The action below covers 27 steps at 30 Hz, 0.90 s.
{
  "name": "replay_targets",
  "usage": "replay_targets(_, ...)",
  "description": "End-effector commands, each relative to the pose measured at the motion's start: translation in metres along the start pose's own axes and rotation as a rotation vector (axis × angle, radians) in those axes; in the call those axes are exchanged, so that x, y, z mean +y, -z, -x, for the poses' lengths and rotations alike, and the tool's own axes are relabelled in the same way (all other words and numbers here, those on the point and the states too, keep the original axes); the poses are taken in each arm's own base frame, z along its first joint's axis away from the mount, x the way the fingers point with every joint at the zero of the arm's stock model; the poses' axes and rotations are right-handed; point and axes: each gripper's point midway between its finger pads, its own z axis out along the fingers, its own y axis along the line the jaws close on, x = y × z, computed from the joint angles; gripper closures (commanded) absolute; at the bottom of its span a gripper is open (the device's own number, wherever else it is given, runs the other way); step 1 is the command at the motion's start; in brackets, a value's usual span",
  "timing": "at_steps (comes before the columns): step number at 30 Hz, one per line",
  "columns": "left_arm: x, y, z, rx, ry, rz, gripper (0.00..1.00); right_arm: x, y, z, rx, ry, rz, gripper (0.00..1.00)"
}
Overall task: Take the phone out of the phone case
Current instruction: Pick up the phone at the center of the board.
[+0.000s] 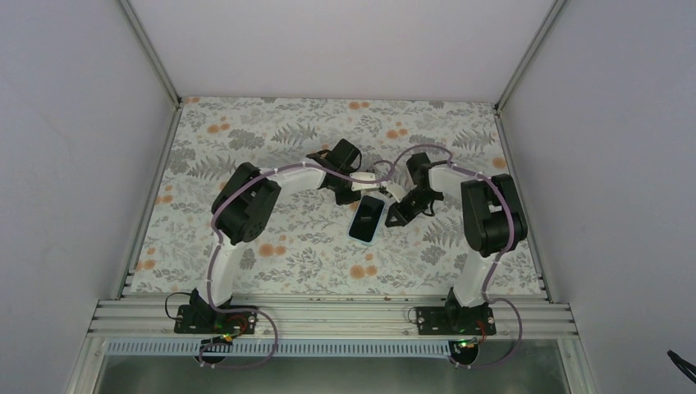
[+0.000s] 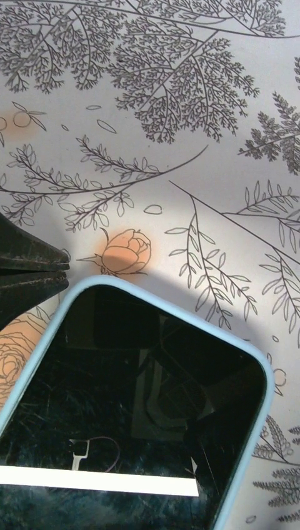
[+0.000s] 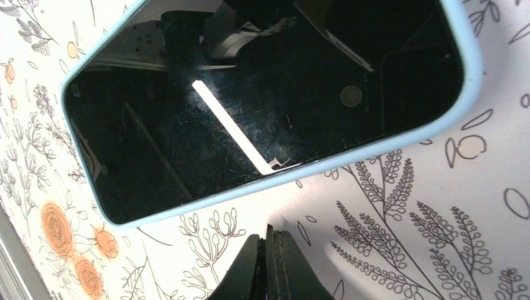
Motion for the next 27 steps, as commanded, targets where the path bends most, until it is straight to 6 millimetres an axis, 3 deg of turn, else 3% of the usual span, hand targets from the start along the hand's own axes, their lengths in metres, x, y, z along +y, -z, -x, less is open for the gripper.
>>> replay_targets(1, -0.018, -0.009, 0.0, -0.004, 0.005, -0.082, 0.98, -0.014, 0.006, -0.023, 0.054, -0.043, -0.046, 0.96)
replay_targets(10, -0.024, -0.013, 0.001, 0.001, 0.001, -0.108, 0.98, -0.051, 0.071, -0.066, 0.053, -0.121, -0.221, 0.96)
replay_targets(14, -0.03, -0.017, 0.007, 0.005, -0.015, -0.127, 0.98, -0.053, 0.096, -0.075, 0.018, -0.126, -0.264, 0.96)
replay_targets(21, -0.042, -0.023, 0.026, -0.01, -0.052, -0.158, 0.98, -0.052, 0.112, -0.089, -0.01, -0.135, -0.295, 0.96)
replay_targets(27, -0.075, -0.022, 0.044, -0.036, -0.115, -0.235, 0.98, -0.052, 0.125, -0.1, -0.032, -0.128, -0.336, 0.96)
